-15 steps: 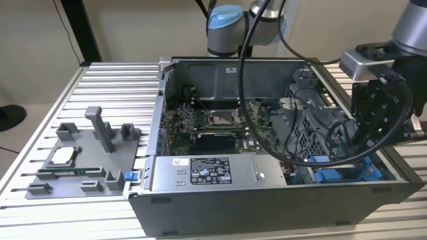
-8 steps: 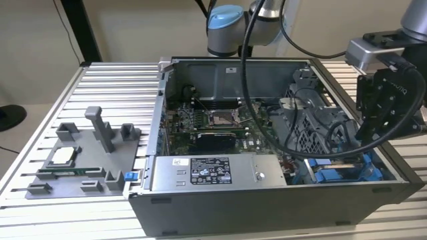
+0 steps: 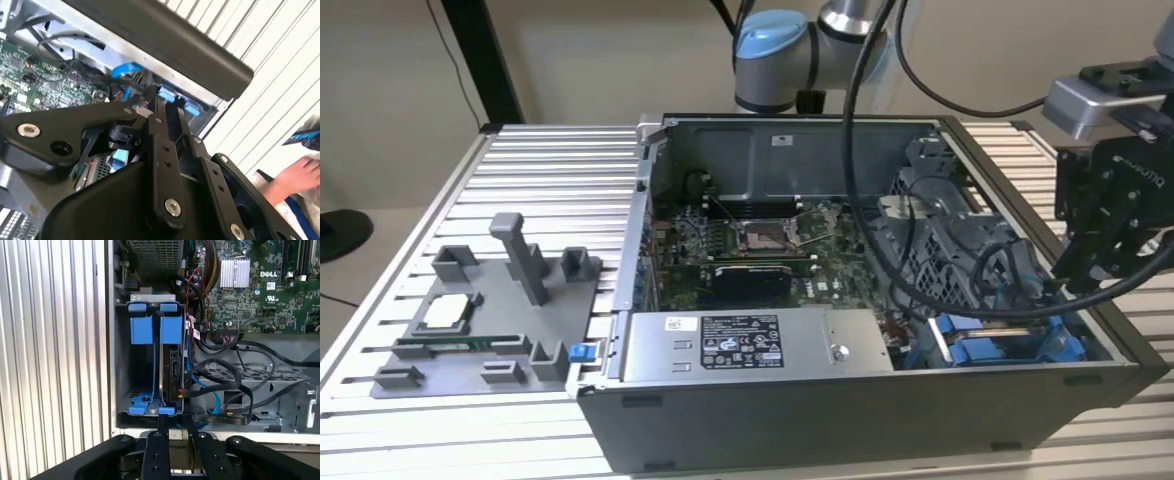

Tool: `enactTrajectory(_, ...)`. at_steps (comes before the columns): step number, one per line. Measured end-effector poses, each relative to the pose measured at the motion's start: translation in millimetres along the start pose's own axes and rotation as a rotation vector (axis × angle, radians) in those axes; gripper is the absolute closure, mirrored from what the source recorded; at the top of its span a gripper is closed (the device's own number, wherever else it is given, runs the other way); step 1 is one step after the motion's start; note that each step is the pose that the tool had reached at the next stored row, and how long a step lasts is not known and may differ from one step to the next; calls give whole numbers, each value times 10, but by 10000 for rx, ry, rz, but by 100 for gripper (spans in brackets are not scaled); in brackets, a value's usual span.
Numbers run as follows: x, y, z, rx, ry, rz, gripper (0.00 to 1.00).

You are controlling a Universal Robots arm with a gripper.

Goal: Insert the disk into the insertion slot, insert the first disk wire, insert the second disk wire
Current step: 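Insert the first disk wire, then insert the second disk wire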

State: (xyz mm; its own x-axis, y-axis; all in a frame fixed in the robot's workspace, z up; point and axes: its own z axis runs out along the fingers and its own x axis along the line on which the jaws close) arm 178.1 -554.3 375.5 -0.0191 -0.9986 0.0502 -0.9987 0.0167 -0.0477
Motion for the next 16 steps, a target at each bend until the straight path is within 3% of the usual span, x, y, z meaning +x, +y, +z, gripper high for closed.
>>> enactTrajectory(4, -8, -157, 9, -203, 3, -11, 100)
enactTrajectory(6, -9, -182, 11, -260, 5, -14, 100)
enactTrajectory(7, -9, -191, 12, -344, 8, -18, 100)
enactTrajectory(11, -10, -222, 15, -914, 15, -46, 100)
enactTrajectory(12, -10, -229, 17, -1043, 14, -53, 0)
enactTrajectory(14, -10, -251, 22, -1197, -21, -62, 0)
enactTrajectory(16, -11, -267, 31, -1282, -68, -66, 0)
